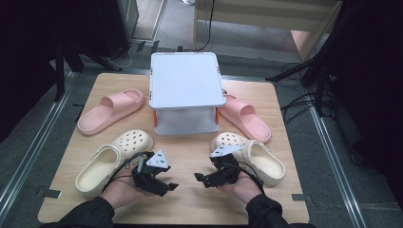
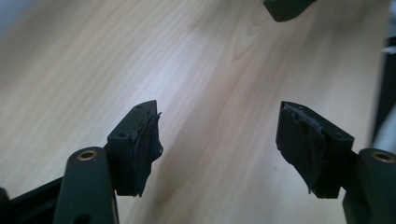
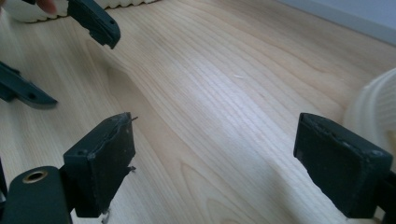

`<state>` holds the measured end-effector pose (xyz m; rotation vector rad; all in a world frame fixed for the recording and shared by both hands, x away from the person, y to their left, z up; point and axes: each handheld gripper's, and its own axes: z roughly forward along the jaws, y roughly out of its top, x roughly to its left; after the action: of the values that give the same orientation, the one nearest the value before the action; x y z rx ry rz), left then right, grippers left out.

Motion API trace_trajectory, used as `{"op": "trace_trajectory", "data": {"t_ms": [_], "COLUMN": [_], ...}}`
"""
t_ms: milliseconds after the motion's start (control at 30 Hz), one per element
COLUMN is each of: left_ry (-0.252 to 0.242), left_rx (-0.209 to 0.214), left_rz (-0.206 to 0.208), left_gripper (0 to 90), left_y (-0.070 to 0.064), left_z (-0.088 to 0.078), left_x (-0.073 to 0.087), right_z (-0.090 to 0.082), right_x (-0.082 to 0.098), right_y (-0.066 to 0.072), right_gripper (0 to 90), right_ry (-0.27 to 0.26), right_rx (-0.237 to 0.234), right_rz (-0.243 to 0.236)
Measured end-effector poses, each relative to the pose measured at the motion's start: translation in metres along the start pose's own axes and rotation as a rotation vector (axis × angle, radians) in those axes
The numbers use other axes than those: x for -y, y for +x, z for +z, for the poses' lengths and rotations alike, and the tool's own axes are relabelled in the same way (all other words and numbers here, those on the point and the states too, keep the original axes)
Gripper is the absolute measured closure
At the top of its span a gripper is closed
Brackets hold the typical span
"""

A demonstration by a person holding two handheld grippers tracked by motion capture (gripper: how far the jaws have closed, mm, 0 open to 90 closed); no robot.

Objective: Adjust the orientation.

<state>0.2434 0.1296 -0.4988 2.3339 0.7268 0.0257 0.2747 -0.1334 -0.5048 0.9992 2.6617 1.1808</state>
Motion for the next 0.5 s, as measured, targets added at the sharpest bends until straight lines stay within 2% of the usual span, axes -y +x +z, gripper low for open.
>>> {"op": "trace_trajectory", "data": {"t_ms": [33,67,100,167,233,300,333,367,400,467,500], "left_ry": [0.011,0.005,-0.004,-0.02,-0.021,-0.029,-0.028,-0.025,-0.027,-0.041,-0.046], "left_rx": [0.002,-0.013,-0.03,-0.047,-0.08,-0.093,-0.086,-0.086,-0.083,-0.091,-0.092], "left_rz": [-0.01,-0.006,0.011,0.028,0.029,0.017,0.008,0.003,-0.006,-0.02,-0.023], "left_gripper": [29.3,30.3,32.0,34.2,32.7,32.6,41.2,41.2,45.1,45.8,45.7], "left_y": [0.003,0.003,0.004,0.004,0.005,0.006,0.008,0.008,0.009,0.011,0.012], "left_z": [-0.001,-0.003,-0.005,-0.009,-0.013,-0.017,-0.019,-0.021,-0.023,-0.026,-0.027], "left_x": [0.0,0.001,0.002,0.002,-0.001,-0.002,-0.002,-0.003,-0.004,-0.006,-0.007], "right_z": [-0.001,-0.003,-0.005,-0.008,-0.01,-0.011,-0.011,-0.011,-0.012,-0.014,-0.015], "right_x": [0.0,-0.001,-0.002,-0.006,-0.009,-0.01,-0.011,-0.011,-0.011,-0.012,-0.012], "right_y": [0.0,-0.001,-0.001,0.0,0.003,0.005,0.005,0.005,0.005,0.006,0.006], "right_gripper": [12.4,12.4,13.2,18.8,19.0,18.8,21.2,21.2,24.8,34.9,35.8], "right_ry": [0.002,0.017,0.028,0.044,0.043,0.032,0.03,0.03,0.031,0.028,0.022], "right_rx": [0.001,-0.013,-0.039,-0.059,-0.059,-0.072,-0.065,-0.065,-0.061,-0.049,-0.034], "right_rz": [-0.004,0.007,0.026,0.067,0.051,0.039,0.025,0.025,0.017,-0.013,-0.026]}}
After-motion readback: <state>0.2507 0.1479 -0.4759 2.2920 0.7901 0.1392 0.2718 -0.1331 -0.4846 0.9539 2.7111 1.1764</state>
